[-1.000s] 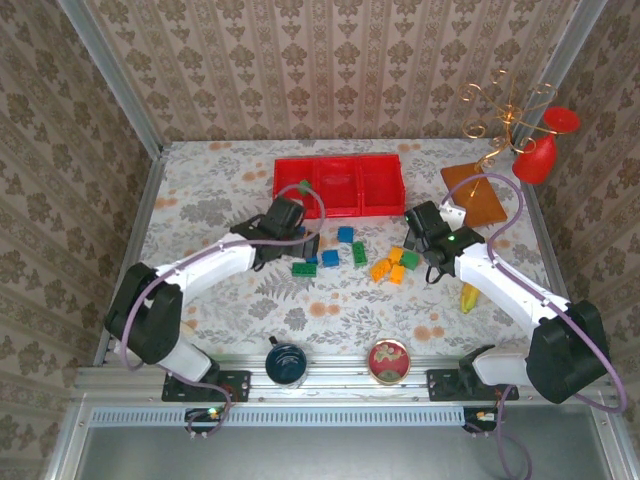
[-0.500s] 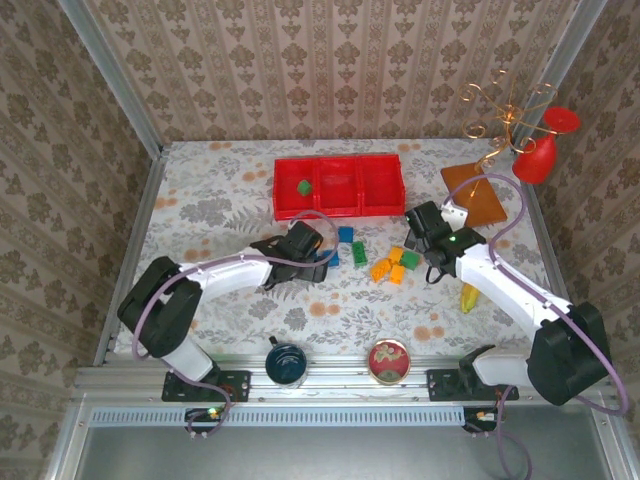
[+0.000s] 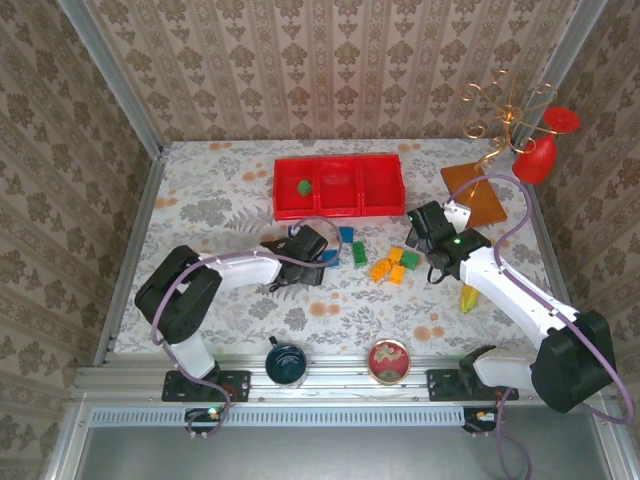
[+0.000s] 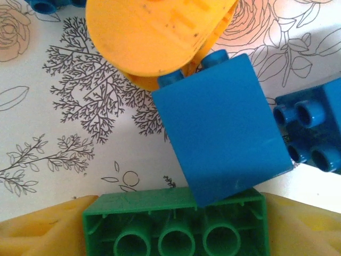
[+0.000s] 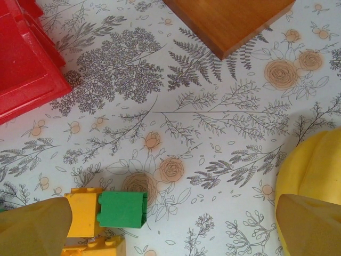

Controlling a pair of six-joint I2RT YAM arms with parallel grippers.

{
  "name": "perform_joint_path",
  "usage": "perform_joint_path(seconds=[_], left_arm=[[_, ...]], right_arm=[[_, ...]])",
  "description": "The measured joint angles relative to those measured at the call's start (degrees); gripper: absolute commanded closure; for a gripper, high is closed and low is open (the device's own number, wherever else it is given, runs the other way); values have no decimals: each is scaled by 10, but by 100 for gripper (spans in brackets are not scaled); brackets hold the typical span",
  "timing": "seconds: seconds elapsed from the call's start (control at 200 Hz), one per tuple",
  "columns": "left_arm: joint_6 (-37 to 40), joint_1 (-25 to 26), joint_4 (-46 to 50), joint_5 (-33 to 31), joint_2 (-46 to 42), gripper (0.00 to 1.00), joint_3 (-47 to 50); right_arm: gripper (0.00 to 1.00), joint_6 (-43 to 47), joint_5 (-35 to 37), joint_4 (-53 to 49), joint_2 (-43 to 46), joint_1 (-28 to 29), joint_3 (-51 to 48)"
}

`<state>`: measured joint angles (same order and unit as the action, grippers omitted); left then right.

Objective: Sort the legos into containers by color
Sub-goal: Pick up the lego from the center of the table.

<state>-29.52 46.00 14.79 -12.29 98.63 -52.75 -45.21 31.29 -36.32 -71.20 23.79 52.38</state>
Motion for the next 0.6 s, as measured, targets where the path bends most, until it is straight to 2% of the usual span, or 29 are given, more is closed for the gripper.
perform_joint_path(seconds=[0.17,0.365,0.6], left_arm=[[-5,0,-2,-2,-1,46,-1],[-7,-2,3,-11,-17,49,8],[-5,-4,21,-42,-96,50,13]], right_arm=[[0,0,0,1,-1,0,0],[0,5,-5,3,-9,3,0],[0,19,-17,14,-22,23,0]])
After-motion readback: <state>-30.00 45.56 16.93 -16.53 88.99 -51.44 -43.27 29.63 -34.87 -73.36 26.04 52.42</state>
